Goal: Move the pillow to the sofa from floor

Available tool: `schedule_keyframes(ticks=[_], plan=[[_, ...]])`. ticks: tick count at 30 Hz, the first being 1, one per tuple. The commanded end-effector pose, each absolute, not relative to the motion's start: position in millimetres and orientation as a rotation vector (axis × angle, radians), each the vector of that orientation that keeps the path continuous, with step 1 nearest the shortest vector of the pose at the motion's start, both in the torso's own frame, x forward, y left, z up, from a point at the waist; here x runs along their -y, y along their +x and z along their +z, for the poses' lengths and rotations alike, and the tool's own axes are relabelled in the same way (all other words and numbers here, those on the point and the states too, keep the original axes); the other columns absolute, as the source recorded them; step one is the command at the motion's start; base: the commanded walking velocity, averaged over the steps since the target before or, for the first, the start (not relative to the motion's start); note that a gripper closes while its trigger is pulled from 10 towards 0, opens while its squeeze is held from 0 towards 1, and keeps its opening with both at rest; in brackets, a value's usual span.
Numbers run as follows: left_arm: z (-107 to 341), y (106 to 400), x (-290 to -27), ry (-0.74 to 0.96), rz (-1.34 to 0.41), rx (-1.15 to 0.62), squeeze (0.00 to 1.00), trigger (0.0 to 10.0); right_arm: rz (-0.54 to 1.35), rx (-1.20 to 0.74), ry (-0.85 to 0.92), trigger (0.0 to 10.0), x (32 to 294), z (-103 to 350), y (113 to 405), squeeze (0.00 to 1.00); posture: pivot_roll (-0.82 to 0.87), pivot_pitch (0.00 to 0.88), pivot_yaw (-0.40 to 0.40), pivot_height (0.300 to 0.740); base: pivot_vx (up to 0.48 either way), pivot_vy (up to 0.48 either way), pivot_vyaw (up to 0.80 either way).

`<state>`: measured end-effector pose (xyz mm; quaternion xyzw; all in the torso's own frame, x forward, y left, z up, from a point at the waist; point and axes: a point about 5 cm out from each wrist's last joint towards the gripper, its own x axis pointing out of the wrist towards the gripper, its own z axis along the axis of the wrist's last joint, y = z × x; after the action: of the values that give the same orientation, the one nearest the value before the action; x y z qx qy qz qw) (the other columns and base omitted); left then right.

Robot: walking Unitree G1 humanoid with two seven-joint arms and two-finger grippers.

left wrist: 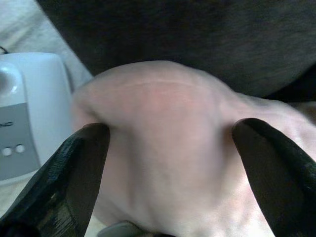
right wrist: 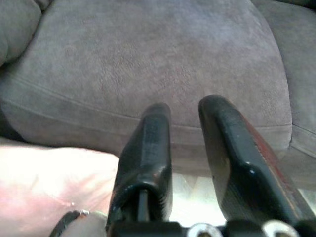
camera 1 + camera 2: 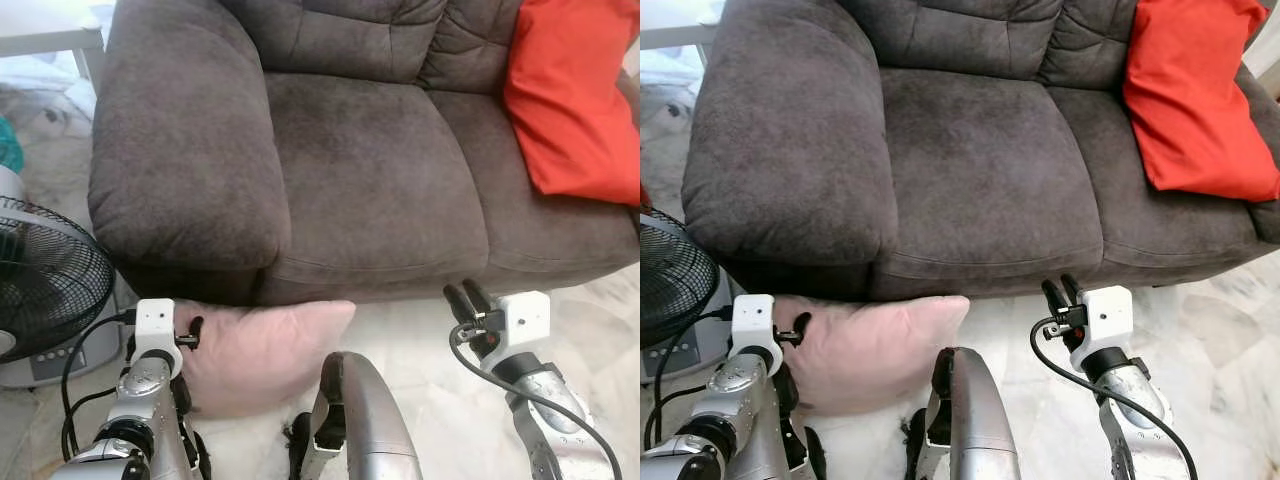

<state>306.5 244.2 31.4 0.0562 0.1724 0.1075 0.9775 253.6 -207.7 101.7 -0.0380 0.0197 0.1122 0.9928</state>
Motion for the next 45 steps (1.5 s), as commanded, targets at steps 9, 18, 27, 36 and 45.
schedule_keyframes(ticks=[9,18,27,36,45], plan=[[28.7,304.8,-242.0,0.141,0.285,-0.345,0.0,10.0,0.216,-0.097,-0.088,10.0,224.9,100.3,243.7,0.0,-0.07,0.302,-0.385,0.539,0.0,0.0,0.0],[30.5,308.1,-239.3,0.114,0.255,-0.345,0.0,10.0,0.226,-0.107,-0.099,10.0,228.6,106.4,238.5,0.0,-0.11,0.301,-0.398,0.539,0.0,0.0,0.0],[21.2,300.2,-250.6,0.126,0.318,-0.447,0.0,10.0,0.243,-0.124,-0.111,10.0,229.9,109.1,235.1,0.0,-0.11,0.31,-0.4,0.539,0.0,0.0,0.0],[13.8,297.0,-241.3,0.082,0.261,-0.47,0.0,0.0,0.248,-0.136,-0.111,10.0,230.0,109.1,235.9,0.0,-0.11,0.312,-0.4,0.539,0.0,0.0,0.0],[13.8,296.6,-242.7,0.093,0.272,-0.475,0.0,0.0,0.249,-0.14,-0.111,10.0,228.9,108.9,235.3,0.0,-0.11,0.313,-0.4,0.539,0.0,0.0,0.0]])
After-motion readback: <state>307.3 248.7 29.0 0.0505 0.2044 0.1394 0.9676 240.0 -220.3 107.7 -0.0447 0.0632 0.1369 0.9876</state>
